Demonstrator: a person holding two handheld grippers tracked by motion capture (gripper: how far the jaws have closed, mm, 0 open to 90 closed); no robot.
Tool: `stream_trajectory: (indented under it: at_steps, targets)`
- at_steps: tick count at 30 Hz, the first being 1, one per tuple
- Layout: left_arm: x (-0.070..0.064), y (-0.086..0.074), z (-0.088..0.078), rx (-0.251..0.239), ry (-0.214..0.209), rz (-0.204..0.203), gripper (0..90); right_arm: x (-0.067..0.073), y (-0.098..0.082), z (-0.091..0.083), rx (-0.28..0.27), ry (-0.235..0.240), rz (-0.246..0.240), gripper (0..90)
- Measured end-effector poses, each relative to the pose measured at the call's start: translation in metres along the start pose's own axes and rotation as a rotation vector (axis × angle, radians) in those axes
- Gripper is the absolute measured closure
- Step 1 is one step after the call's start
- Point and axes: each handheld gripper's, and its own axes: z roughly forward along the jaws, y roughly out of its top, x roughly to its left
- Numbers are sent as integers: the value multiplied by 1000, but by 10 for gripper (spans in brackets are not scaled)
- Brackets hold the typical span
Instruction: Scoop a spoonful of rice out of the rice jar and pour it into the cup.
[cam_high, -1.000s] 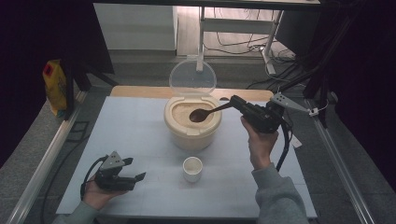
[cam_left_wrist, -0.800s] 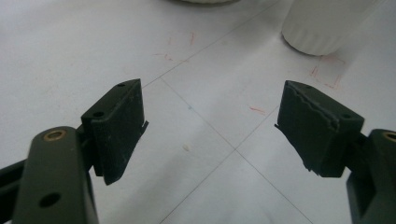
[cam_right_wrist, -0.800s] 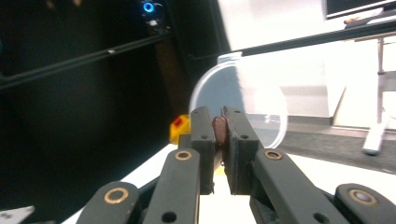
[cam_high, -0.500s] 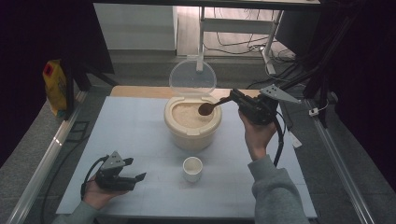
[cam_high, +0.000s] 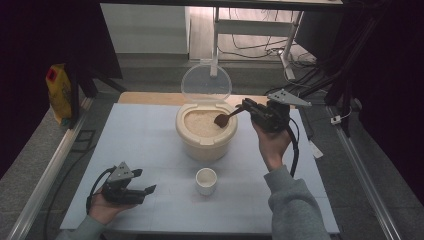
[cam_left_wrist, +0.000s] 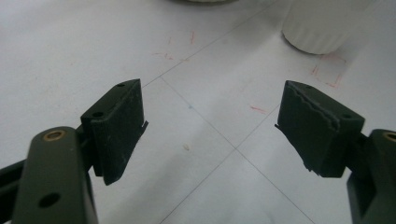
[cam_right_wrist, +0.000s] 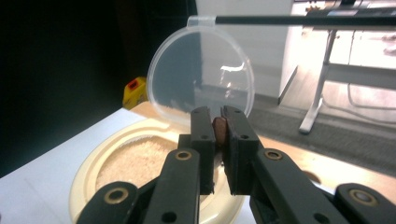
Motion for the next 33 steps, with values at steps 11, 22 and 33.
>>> stream_trajectory:
  at_steps: [11,22,33]
  targets:
    - [0,0,0,-1,-1,1,224,0,-6,12,56,39,71,830]
    - [0,0,0,0,0,0,224,-14,-18,15,93,84,241,831]
    - [0,1,1,1,-1,2,223,-26,-30,16,92,105,408,830]
